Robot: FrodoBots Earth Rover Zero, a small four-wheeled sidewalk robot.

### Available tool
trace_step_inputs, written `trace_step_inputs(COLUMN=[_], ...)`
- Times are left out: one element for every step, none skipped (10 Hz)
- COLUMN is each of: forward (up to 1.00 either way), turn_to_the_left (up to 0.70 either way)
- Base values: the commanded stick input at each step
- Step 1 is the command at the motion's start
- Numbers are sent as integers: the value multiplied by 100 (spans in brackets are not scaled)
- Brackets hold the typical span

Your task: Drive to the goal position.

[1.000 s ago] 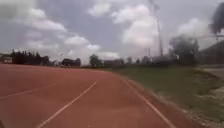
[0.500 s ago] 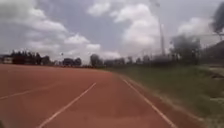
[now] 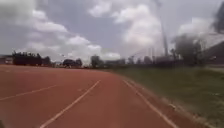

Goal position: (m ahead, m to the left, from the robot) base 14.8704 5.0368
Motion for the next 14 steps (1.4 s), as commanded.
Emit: trace_step_inputs(forward=[70, 70, 70, 70, 70, 70, 70, 70, 70, 70, 70, 70, 70, 70], turn_to_the_left=[0, 0, 0, 0, 0, 0, 0, 0, 0, 0, 0, 0, 0, 0])
